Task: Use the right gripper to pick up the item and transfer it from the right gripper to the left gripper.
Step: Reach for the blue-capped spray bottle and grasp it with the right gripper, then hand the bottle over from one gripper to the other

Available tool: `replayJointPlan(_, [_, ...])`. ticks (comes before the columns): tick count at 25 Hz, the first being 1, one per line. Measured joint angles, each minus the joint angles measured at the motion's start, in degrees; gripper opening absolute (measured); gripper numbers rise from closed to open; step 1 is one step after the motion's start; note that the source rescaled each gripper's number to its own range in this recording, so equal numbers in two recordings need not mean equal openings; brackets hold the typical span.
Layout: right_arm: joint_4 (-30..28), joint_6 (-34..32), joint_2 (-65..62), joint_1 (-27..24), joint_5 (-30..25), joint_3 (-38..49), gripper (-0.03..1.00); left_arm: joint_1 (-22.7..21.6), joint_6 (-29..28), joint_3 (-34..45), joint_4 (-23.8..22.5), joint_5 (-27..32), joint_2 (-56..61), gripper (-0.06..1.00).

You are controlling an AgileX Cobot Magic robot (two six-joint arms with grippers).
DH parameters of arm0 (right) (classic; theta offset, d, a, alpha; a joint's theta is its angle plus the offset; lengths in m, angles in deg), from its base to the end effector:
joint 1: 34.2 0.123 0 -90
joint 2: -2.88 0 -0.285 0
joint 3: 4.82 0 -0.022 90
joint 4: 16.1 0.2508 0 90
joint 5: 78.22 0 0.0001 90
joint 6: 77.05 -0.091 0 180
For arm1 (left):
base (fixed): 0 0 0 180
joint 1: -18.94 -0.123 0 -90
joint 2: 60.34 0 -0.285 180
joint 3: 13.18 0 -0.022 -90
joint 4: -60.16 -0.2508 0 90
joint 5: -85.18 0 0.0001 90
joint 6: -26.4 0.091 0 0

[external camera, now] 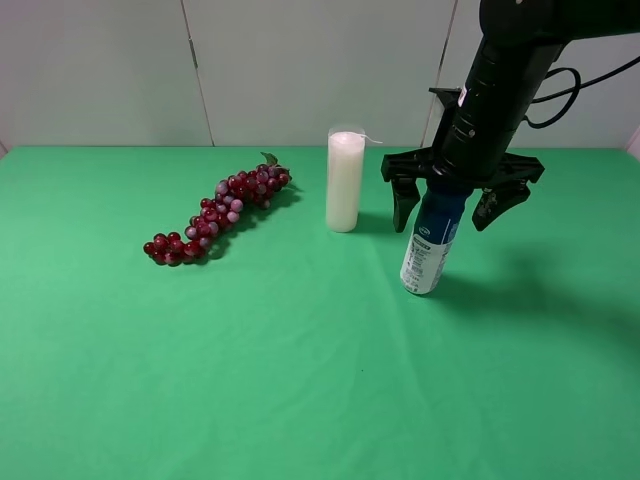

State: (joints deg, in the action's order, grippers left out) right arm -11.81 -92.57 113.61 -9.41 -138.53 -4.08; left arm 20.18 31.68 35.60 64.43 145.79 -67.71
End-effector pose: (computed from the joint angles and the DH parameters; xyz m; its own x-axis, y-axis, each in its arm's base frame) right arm 0.3201 0.1544 0.2284 -0.9855 -0.1219 -0.1179 -0.1345 0.9853 0.1050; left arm -0.0057 -0.0058 0.2767 -0.4440 0.0650 -0.8937 0.1043 0.9943 0.0205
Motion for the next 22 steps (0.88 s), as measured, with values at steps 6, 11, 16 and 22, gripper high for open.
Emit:
replayJointPlan(6, [0.01, 0.05, 0.00, 0.00, -0.63, 0.00, 0.00, 0.00, 0.00, 0.00, 0.00, 0.00, 0.00, 0.79])
replayJointPlan(11, [-0.27, 0.17, 0.00, 0.00, -0.75, 0.05, 0.01, 0.00, 0.00, 0.00, 0.00, 0.00, 0.00, 0.79])
replayJointPlan(16, [-0.27, 0.02, 0.00, 0.00, -0.75, 0.05, 0.01, 0.00, 0.00, 0.00, 0.00, 0.00, 0.00, 0.79])
replayJointPlan(22, [-0.27, -0.02, 0.00, 0.00, -0.75, 0.05, 0.01, 0.00, 0.00, 0.00, 0.00, 0.00, 0.00, 0.79])
